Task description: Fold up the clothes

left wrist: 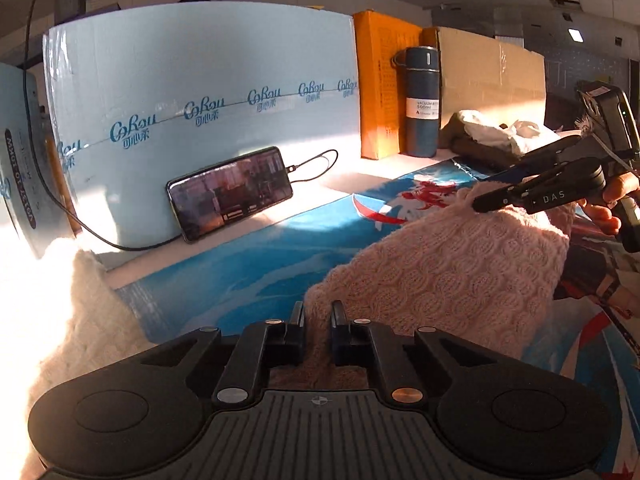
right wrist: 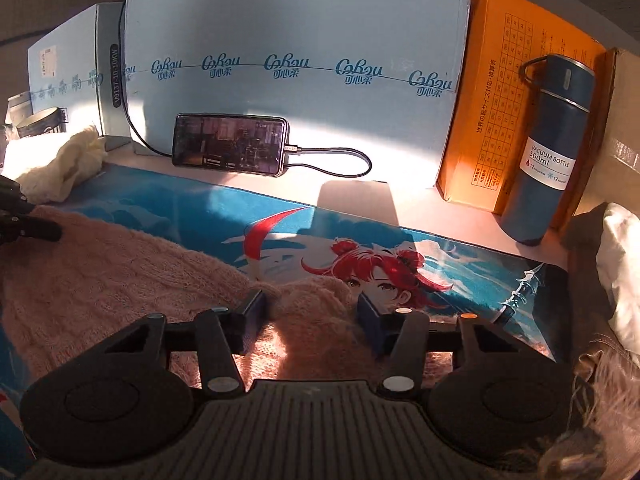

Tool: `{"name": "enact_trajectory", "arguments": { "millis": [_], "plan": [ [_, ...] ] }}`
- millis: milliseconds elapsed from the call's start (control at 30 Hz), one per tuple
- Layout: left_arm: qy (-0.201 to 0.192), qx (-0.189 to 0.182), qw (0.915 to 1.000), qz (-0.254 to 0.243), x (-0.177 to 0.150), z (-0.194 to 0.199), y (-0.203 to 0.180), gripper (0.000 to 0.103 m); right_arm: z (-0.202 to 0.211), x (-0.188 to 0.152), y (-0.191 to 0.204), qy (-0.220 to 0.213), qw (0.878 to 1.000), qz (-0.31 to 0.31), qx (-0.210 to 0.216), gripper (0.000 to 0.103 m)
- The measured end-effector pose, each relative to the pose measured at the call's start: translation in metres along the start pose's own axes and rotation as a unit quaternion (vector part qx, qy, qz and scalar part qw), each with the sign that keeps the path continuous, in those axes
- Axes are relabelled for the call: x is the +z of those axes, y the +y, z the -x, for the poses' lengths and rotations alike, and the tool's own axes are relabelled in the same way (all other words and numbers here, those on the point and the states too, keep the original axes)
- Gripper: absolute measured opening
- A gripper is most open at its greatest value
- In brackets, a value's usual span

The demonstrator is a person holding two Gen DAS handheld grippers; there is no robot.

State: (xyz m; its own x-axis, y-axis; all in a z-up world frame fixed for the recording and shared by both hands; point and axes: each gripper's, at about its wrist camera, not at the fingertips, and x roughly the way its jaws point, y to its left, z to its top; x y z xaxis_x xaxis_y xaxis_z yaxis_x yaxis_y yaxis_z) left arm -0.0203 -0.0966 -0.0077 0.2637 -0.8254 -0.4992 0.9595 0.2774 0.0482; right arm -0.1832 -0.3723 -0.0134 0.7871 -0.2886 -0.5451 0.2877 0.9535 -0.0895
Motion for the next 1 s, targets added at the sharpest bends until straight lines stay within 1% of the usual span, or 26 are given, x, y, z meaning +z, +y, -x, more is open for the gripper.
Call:
{"name": "enact_trajectory", "arguments": {
  "millis": [33,67,133,267,333,433,467,633,667,767,833,867,900,933,967,1000],
  "plan": [
    [-0.011,-0.004,0.9999,-0.001,-0.001,0.008,-0.004,0.009,0.005,-0.002,0.002,-0.006,1.0,0.008,-0.004,0.023],
    [-0.022,-0.008,0.9997,-0.002,-0.002,0.015,-0.008,0.009,0.012,-0.003,0.005,-0.016,1.0,0.013,-0.009,0.017],
    [-0.043,-0.016,0.9989,-0.003,-0.003,0.03,-0.015,0.009,0.031,-0.004,0.007,-0.044,0.999,0.012,-0.018,0.012],
    [-0.086,-0.032,0.9957,-0.006,-0.007,0.061,-0.03,0.009,0.082,-0.012,0.012,-0.099,0.995,-0.002,-0.026,0.01],
    [-0.108,-0.04,0.9934,-0.008,-0.009,0.076,-0.038,0.009,0.108,-0.021,0.015,-0.119,0.992,-0.012,-0.035,0.01],
    [-0.14,-0.051,0.9888,-0.01,-0.011,0.099,-0.049,0.009,0.142,-0.043,0.022,-0.13,0.99,-0.035,-0.046,0.009],
    [-0.137,-0.065,0.9884,-0.01,-0.017,0.102,-0.051,0.009,0.153,-0.052,0.025,-0.129,0.989,-0.044,-0.049,0.009],
    [-0.081,-0.113,0.9903,-0.01,-0.041,0.108,-0.059,0.009,0.184,-0.091,0.04,-0.093,0.991,-0.078,-0.049,0.008],
    [-0.065,-0.12,0.9905,-0.021,-0.047,0.108,-0.063,0.009,0.188,-0.098,0.042,-0.084,0.992,-0.081,-0.046,0.008],
    [-0.021,-0.137,0.9895,-0.04,-0.062,0.108,-0.073,0.009,0.198,-0.113,0.045,-0.065,0.993,-0.097,-0.026,0.007],
    [-0.004,-0.141,0.9888,-0.049,-0.068,0.11,-0.076,0.01,0.204,-0.121,0.043,-0.048,0.993,-0.112,0.001,0.007],
    [-0.004,-0.148,0.9878,-0.047,-0.07,0.112,-0.075,0.014,0.207,-0.123,0.042,-0.044,0.992,-0.117,0.015,0.008],
    [-0.004,-0.155,0.9868,-0.045,-0.071,0.114,-0.074,0.019,0.211,-0.126,0.04,-0.053,0.99,-0.125,0.024,0.008],
    [-0.02,-0.166,0.9853,-0.037,-0.07,0.119,-0.07,0.025,0.216,-0.127,0.036,-0.068,0.987,-0.139,0.03,0.012],
    [-0.044,-0.18,0.9825,-0.021,-0.068,0.124,-0.065,0.041,0.22,-0.127,0.029,-0.093,0.982,-0.162,0.03,0.018],
    [-0.067,-0.172,0.9827,0.012,-0.065,0.127,-0.054,0.063,0.224,-0.126,0.021,-0.117,0.975,-0.185,0.031,0.039]
  ]
}}
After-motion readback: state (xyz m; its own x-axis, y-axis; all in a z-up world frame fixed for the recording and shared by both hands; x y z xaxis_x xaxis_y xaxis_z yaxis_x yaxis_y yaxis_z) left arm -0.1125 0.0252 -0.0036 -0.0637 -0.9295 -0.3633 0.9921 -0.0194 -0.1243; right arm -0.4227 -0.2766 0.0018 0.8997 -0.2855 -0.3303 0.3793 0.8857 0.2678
